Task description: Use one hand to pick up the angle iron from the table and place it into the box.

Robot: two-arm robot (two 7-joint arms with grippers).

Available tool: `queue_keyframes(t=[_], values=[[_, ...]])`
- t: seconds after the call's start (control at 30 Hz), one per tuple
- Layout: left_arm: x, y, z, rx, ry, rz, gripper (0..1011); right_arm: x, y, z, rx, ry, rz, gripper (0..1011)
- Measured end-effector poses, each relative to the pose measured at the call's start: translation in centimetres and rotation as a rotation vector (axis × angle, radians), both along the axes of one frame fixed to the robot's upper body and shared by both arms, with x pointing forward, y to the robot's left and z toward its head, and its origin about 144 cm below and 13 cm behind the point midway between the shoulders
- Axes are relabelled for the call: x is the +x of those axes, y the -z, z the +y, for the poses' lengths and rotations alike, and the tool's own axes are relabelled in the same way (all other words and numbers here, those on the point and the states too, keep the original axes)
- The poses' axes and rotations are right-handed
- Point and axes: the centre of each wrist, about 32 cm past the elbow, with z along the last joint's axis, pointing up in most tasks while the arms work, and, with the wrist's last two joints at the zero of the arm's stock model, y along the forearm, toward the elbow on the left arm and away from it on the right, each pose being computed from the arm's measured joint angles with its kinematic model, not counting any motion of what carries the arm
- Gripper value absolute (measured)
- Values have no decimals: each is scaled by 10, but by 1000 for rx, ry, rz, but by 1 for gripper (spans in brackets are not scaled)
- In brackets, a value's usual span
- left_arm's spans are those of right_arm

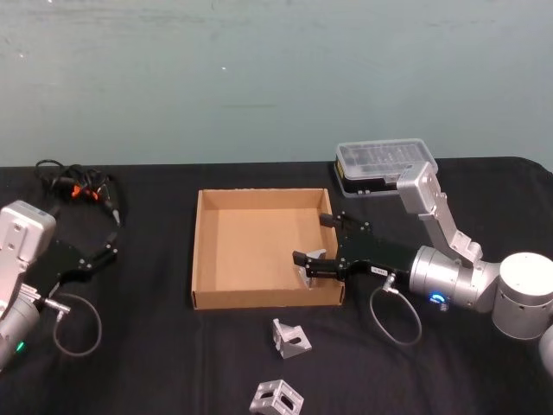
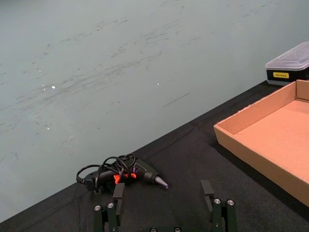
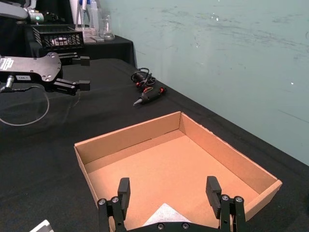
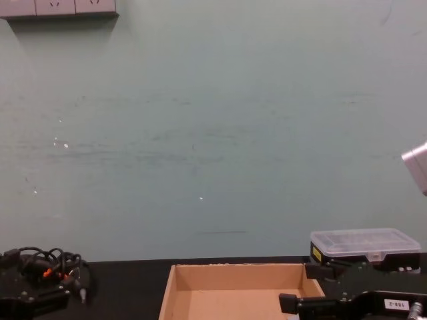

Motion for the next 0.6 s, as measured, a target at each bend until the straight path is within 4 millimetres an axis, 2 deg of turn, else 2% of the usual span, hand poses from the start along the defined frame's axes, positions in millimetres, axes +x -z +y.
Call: queue_keyframes(t=[0.33, 0.6], values=[[0, 0, 0, 0, 0, 0, 1000, -13, -8, -4, 27, -44, -21, 1000], [0, 0, 0, 0, 0, 0, 1000, -36, -17, -5, 60, -143, -18, 1000]])
